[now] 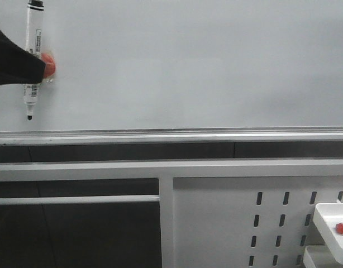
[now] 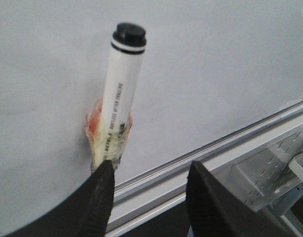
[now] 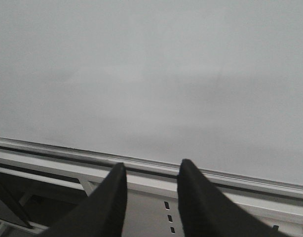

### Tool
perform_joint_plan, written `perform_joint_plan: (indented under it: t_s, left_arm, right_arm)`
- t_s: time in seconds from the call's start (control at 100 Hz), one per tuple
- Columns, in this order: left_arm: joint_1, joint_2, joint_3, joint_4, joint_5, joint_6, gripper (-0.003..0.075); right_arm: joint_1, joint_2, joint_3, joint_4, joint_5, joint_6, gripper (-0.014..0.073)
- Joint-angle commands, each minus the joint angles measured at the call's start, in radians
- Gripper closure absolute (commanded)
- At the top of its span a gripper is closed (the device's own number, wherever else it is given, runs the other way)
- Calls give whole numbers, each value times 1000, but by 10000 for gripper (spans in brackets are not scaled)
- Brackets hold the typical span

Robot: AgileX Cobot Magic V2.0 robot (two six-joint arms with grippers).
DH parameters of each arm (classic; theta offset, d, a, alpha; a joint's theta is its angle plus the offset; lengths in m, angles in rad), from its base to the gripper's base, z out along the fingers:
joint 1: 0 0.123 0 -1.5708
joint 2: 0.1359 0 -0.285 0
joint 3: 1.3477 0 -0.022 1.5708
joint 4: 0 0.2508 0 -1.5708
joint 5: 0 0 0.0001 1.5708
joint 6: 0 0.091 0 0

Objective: Write number 1 on whiteboard

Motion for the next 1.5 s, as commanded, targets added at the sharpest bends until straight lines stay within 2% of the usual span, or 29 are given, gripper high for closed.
perform_joint_plan:
  t_s: [0.0, 0.07, 0.29, 0.53, 0.63, 0.97, 1.26, 1.49]
  left_arm:
    - [-8, 28, -32, -53, -135, -3, 416]
    - [-8, 44, -32, -98, -159, 2, 416]
    - [-8, 56, -32, -169, -181, 141, 416]
    - [-8, 56, -32, -360, -203, 312, 414]
    - [-8, 58, -32, -406, -206, 332, 413]
    - [-8, 155, -32, -404, -243, 332, 412]
    - [-9, 158, -34, -401, -249, 330, 412]
    - [-56, 166, -34, -362, -283, 330, 412]
  right_arm:
    - [2, 12, -36, -11, -83, -13, 370]
    - [2, 12, -36, -11, -83, -13, 370]
    - [2, 12, -36, -11, -84, -13, 370]
    - [2, 12, -36, -11, -86, -13, 370]
    - [2, 12, -36, -11, -86, -13, 370]
    - [2, 12, -36, -11, -113, -13, 370]
    - [2, 12, -36, -11, -113, -13, 370]
    - [2, 12, -36, -11, -113, -13, 370]
